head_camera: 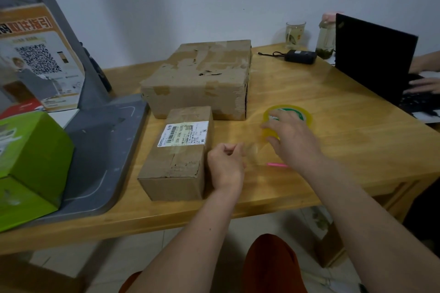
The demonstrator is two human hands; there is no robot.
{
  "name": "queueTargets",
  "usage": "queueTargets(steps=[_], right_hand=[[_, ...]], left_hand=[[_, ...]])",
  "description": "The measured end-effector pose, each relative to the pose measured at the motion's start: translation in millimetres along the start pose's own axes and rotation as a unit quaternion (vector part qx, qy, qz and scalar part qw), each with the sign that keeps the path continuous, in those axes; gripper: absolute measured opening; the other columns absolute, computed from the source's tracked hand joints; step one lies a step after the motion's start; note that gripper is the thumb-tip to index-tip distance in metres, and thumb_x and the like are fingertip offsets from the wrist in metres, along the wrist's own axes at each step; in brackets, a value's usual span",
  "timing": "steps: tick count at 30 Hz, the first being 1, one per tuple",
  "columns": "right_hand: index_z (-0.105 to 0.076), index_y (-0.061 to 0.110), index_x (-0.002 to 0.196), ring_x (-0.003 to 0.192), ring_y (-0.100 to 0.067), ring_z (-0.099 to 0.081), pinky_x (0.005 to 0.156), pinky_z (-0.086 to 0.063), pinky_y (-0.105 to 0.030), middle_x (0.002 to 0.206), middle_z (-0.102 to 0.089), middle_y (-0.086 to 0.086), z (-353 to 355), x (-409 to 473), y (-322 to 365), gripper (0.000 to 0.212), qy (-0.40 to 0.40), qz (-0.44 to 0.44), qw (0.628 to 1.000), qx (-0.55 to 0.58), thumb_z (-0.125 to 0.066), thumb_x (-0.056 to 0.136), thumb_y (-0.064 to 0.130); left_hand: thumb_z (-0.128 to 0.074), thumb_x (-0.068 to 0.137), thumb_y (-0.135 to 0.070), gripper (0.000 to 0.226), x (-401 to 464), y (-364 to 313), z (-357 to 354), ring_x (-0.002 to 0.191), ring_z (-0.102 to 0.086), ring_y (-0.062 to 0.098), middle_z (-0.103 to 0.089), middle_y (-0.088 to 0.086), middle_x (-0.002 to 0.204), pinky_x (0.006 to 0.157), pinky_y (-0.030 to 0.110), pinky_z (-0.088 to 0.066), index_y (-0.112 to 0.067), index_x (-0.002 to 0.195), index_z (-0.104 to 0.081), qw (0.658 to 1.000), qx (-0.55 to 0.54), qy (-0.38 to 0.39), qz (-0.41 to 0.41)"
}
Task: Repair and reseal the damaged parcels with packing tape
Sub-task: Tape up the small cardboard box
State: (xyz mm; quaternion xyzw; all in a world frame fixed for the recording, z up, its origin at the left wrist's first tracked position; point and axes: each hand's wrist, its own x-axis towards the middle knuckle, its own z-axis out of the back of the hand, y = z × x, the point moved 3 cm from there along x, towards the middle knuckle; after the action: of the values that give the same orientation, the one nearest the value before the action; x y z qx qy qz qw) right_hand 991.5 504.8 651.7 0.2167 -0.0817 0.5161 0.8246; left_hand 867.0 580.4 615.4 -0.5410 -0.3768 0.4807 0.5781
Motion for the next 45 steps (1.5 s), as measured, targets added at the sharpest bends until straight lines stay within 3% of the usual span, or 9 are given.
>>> queueTargets(steps=[8,17,22,28,32,36,38,41,45], right_hand=[[-0.077,0.015,0.095,0.121,-0.029,-0.049,0.104,-0.034,-0.041,0.122,-0.062,-0.007,-25,14,-17,0.016,-0.04,-0.042,0.992,0.115,-0.07,0.082,0.008],[-0.074,0.024,0.105,0.126,-0.024,-0.043,0.108,-0.028,-0.036,0.132,-0.056,-0.002,-23,13,-18,0.027,-0.01,-0.029,0.994,0.102,-0.067,0.086,0.007],[-0.073,0.028,0.106,0.129,-0.022,-0.039,0.107,-0.021,-0.031,0.135,-0.054,0.001,-23,13,-20,0.031,0.004,-0.017,0.993,0.12,-0.066,0.086,0.006],[-0.073,0.031,0.104,0.132,-0.019,-0.038,0.113,-0.021,-0.035,0.136,-0.053,0.005,-22,16,-20,0.031,0.007,-0.02,0.984,0.177,-0.068,0.085,0.007],[-0.066,0.025,0.119,0.135,-0.019,-0.038,0.114,-0.026,-0.033,0.139,-0.05,-0.001,-12,16,-19,0.042,0.028,-0.035,0.974,0.224,-0.069,0.083,0.002],[-0.052,0.028,0.133,0.138,-0.012,-0.029,0.112,-0.024,-0.027,0.146,-0.041,0.003,19,-5,6,0.058,0.022,-0.002,0.977,0.213,-0.054,0.087,-0.008],[-0.055,0.031,0.129,0.129,-0.003,-0.041,0.104,-0.039,-0.026,0.138,-0.049,0.006,38,-26,31,0.051,0.009,-0.005,0.948,0.319,-0.054,0.09,-0.002],[-0.061,0.033,0.119,0.115,0.006,-0.053,0.089,-0.048,-0.016,0.12,-0.062,0.013,51,-60,73,0.032,0.017,-0.044,0.866,0.497,-0.065,0.087,0.032],[-0.062,0.03,0.117,0.108,0.008,-0.056,0.082,-0.047,-0.009,0.113,-0.064,0.019,33,-79,108,0.05,0.056,-0.092,0.835,0.539,-0.075,0.072,0.048]], left_hand=[[-0.064,0.092,-0.015,0.028,7,2,1,0.055,-0.06,0.017,-0.068,0.0,0.069,0.066,0.031,-0.055,-0.016,0.066,-0.055,0.999,0.014,-0.02,0.024],[-0.062,0.094,-0.014,0.017,5,3,5,0.056,-0.064,0.018,-0.066,0.0,0.077,0.059,0.036,-0.056,-0.018,0.078,-0.057,0.999,0.006,-0.046,0.018],[-0.06,0.093,-0.012,0.014,-4,4,5,0.077,-0.07,0.022,-0.065,-0.008,0.09,0.073,0.043,-0.059,-0.025,0.092,-0.057,0.998,0.054,-0.036,-0.026],[-0.063,0.091,-0.011,0.032,-24,0,13,0.096,-0.06,0.01,-0.062,-0.012,0.116,0.089,0.032,-0.051,-0.026,0.118,-0.053,0.981,0.166,0.009,-0.098],[-0.066,0.09,-0.016,0.032,-44,-9,28,0.102,-0.049,0.002,-0.061,-0.019,0.11,0.083,0.016,-0.037,-0.031,0.115,-0.054,0.959,0.223,0.021,-0.171],[-0.069,0.087,-0.018,0.028,-66,-24,55,0.099,-0.045,0.0,-0.06,-0.021,0.101,0.079,0.015,-0.035,-0.033,0.108,-0.057,0.931,0.239,0.004,-0.278],[-0.069,0.084,-0.02,0.026,-75,-29,70,0.096,-0.046,0.0,-0.061,-0.021,0.099,0.08,0.016,-0.037,-0.031,0.106,-0.062,0.91,0.243,-0.019,-0.337],[-0.065,0.081,-0.025,0.02,-84,-35,89,0.093,-0.047,0.005,-0.064,-0.014,0.091,0.077,0.024,-0.036,-0.025,0.101,-0.066,0.865,0.279,-0.074,-0.412],[-0.07,0.077,-0.024,0.019,-84,-37,108,0.099,-0.054,0.011,-0.067,-0.007,0.092,0.088,0.035,-0.044,-0.021,0.096,-0.066,0.834,0.298,-0.078,-0.459]])
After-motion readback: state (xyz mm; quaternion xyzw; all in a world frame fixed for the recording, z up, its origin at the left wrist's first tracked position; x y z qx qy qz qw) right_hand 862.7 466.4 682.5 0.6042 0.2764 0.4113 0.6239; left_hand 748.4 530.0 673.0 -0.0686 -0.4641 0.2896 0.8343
